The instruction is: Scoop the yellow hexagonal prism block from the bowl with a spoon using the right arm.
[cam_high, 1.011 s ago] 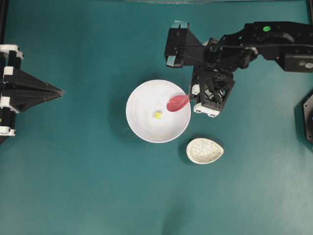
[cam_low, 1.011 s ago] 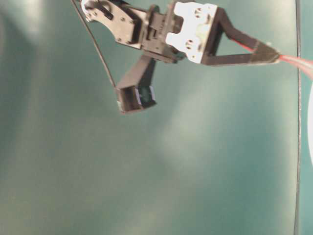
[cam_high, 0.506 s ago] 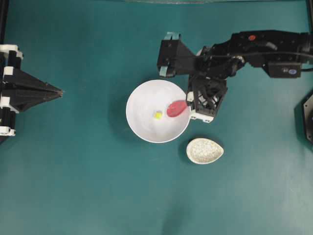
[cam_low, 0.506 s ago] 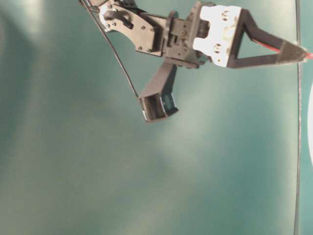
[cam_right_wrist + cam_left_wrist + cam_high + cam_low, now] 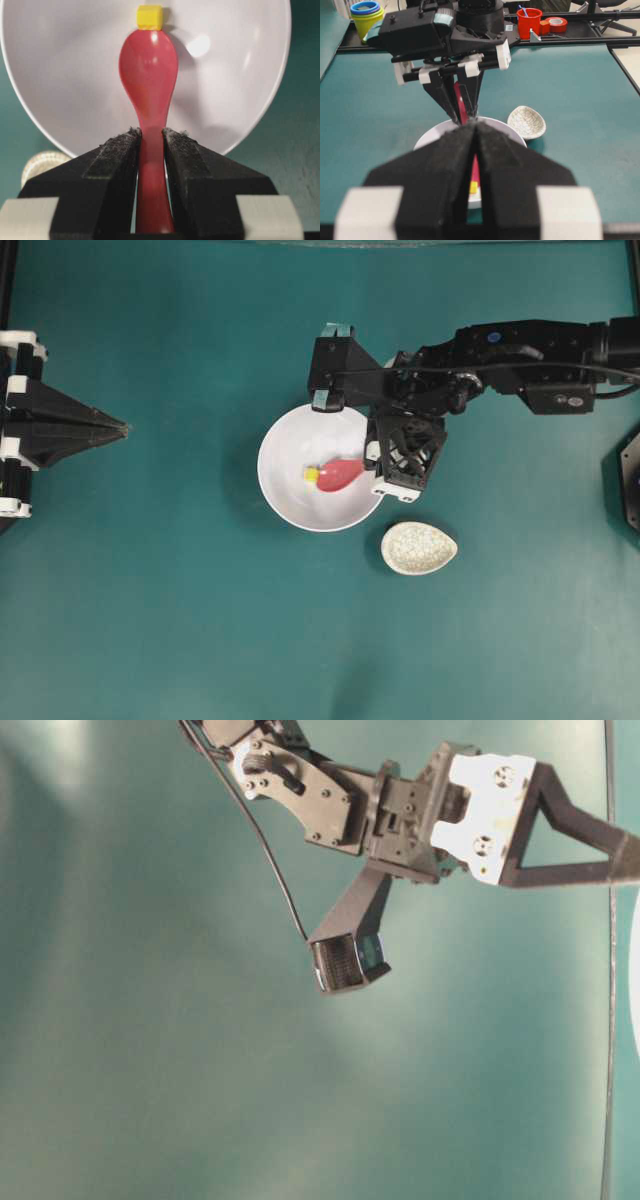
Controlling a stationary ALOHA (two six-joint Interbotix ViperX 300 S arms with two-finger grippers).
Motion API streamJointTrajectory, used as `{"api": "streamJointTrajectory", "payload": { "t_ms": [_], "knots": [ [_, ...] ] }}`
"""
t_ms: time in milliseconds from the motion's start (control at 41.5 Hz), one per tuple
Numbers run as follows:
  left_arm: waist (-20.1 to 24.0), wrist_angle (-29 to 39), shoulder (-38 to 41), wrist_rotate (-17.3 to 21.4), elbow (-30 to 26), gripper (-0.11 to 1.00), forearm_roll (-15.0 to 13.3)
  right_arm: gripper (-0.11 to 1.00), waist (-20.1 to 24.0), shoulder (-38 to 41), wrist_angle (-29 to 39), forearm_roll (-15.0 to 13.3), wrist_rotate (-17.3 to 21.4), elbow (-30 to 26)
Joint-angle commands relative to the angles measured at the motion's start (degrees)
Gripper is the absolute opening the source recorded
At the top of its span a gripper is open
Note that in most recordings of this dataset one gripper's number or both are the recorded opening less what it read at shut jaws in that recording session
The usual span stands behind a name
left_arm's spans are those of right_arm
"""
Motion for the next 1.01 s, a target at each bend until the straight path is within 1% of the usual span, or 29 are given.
{"api": "streamJointTrajectory", "payload": {
  "t_ms": [0, 193, 457, 626, 818, 987],
  "knots": [
    [0.1, -0.5, 0.4, 0.1, -0.9, 0.00, 0.2, 0.23, 0.3, -0.4, -1.6, 0.3, -0.2, -1.1],
    [0.0, -0.5, 0.4, 0.1, -0.9, 0.00, 0.2, 0.23, 0.3, 0.6, -4.7, 0.4, -0.1, -1.2],
    [0.0, -0.5, 0.3, 0.1, -0.9, 0.00, 0.2, 0.23, 0.3, 0.9, -8.1, 2.4, -0.1, -1.2],
    [0.1, -0.5, 0.4, 0.1, -0.9, 0.00, 0.2, 0.23, 0.3, 0.9, -9.0, 2.5, 0.0, -1.2],
    [0.0, -0.6, 0.4, 0.1, -1.0, 0.00, 0.2, 0.23, 0.3, 0.9, -11.9, 2.4, 0.5, -1.4],
    [0.0, -0.7, 0.3, 0.0, -1.0, 0.00, 0.2, 0.23, 0.3, 0.3, -12.0, 2.3, 0.5, -2.1]
  ]
}}
